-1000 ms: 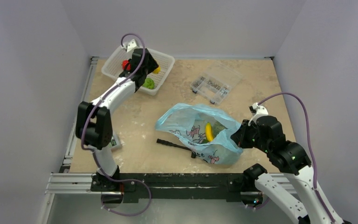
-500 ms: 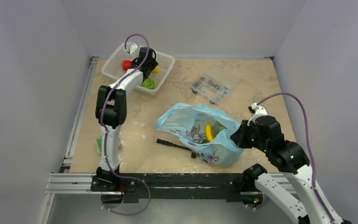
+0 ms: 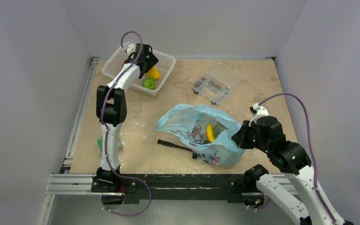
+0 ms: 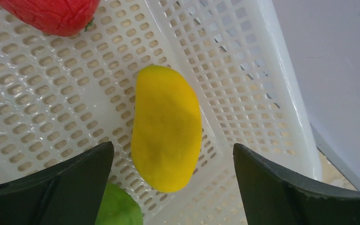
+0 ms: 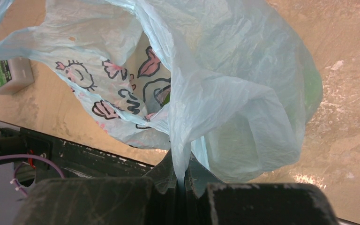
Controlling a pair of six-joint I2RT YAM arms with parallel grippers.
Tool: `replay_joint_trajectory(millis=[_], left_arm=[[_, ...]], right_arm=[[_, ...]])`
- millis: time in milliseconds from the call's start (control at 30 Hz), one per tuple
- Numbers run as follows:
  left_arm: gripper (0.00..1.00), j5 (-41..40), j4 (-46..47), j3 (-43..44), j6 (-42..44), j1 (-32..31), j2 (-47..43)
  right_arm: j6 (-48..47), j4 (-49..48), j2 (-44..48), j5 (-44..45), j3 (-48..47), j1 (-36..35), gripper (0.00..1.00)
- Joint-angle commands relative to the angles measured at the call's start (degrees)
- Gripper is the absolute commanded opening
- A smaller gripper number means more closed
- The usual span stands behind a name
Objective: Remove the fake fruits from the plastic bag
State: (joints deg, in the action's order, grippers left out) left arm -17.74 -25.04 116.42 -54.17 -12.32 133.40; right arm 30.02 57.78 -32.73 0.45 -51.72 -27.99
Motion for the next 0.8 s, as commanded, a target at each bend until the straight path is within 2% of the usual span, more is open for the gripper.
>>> replay_joint_trajectory(millis=[0, 133, 267, 367, 467, 533, 667, 767], left_arm=[[1.00, 5.15, -1.40, 3.94, 1.57, 0.27, -4.08], [0.99, 8.67, 0.57, 0.54, 5.16, 0.21, -11.92], [0.95, 16.54, 8.54, -14.59, 7.60, 0.12, -26.93], [0.92, 23.89, 9.39, -22.91, 14.29, -1.04, -35.99], [0.91, 28.06, 3.31, -28.84, 24.82, -4.00, -44.49], [0.90, 34.03, 2.53, -34.03, 30.41, -5.98, -50.71], [0.88, 51.83, 9.21, -48.27, 37.94, -12.17, -63.28], [0.86, 57.02, 11.75, -55.11, 39.33, -19.47, -69.62]], right_arm=[[0.30, -1.84, -0.02, -0.35, -0.70, 0.04, 0.00], [0.04, -1.34, -0.08, 0.33, -1.02, 0.07, 0.00], [0.00, -1.72, 0.47, 0.28, -0.38, 0.10, 0.00], [0.12, -2.07, 0.60, -0.25, 0.13, 0.07, 0.00], [0.19, -1.84, 0.58, -0.31, 0.04, 0.05, 0.00], [0.20, -2.02, 0.97, -0.29, 0.28, 0.08, 0.00], [0.32, -2.67, 0.85, -1.89, 0.83, 0.12, 0.00], [0.24, -2.38, 0.33, -2.06, 0.71, 0.12, 0.00]])
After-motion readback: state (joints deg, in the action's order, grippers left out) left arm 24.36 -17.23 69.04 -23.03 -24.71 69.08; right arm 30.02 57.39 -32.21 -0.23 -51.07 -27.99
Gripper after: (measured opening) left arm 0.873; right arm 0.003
